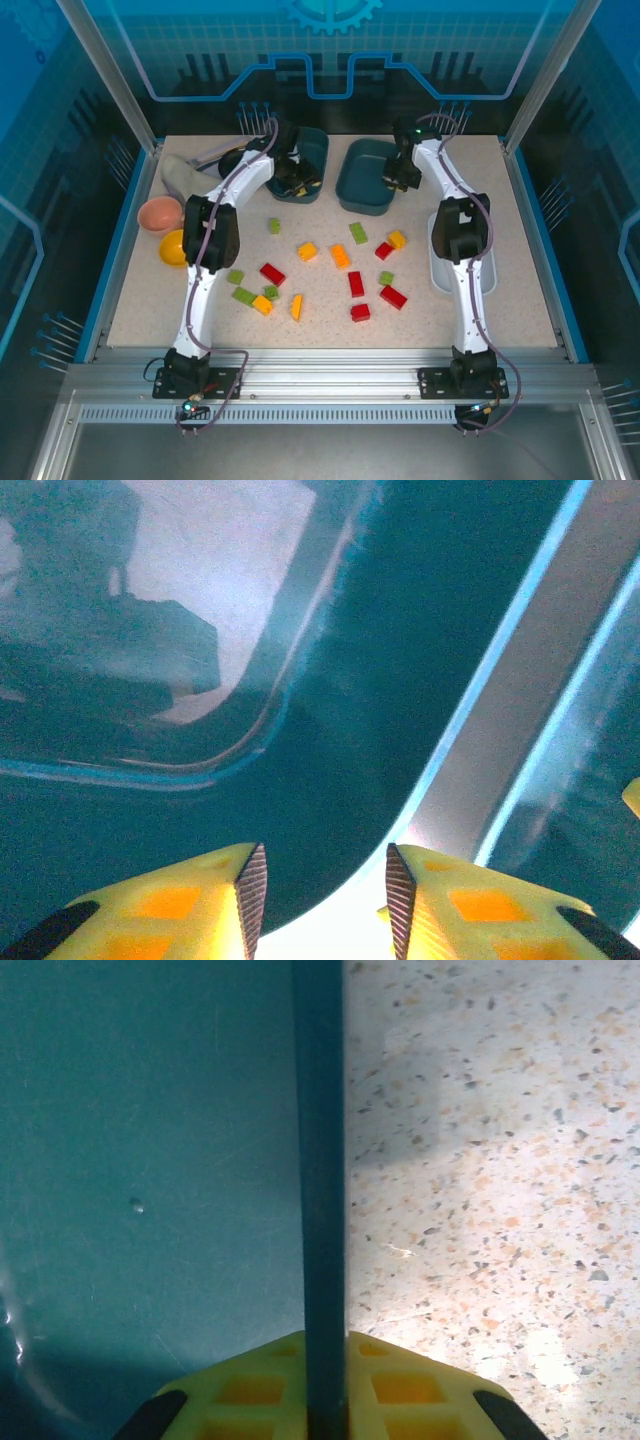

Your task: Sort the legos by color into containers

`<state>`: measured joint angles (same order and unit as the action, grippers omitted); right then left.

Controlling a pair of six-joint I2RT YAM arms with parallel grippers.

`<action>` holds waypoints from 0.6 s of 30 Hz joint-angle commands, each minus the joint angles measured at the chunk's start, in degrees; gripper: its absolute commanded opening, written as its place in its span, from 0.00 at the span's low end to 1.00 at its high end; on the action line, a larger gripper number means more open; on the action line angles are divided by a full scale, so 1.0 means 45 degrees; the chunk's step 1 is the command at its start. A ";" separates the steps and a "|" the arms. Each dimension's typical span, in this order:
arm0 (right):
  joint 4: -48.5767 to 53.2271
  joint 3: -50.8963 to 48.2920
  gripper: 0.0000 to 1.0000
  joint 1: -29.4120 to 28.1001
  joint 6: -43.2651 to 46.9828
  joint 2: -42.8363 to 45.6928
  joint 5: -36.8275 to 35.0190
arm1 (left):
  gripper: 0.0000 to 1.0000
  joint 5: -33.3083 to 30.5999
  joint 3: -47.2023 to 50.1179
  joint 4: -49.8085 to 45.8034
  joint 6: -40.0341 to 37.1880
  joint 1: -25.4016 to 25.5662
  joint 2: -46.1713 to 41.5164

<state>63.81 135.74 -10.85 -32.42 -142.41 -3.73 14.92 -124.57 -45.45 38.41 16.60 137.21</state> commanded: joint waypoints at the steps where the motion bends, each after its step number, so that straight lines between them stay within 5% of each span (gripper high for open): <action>1: 0.0600 0.0358 0.13 -0.0157 0.1006 0.0461 -0.0109 | 0.39 0.0590 -0.0129 -0.0564 -0.0313 0.0438 0.0209; 18: 0.0595 0.0447 0.17 -0.0289 0.2398 0.0217 0.0666 | 0.34 0.0482 0.3210 0.0508 0.0144 0.0979 -0.2166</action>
<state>66.06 135.81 -11.60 -23.57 -142.39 -3.18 17.02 -110.85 -41.71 39.51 21.02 131.15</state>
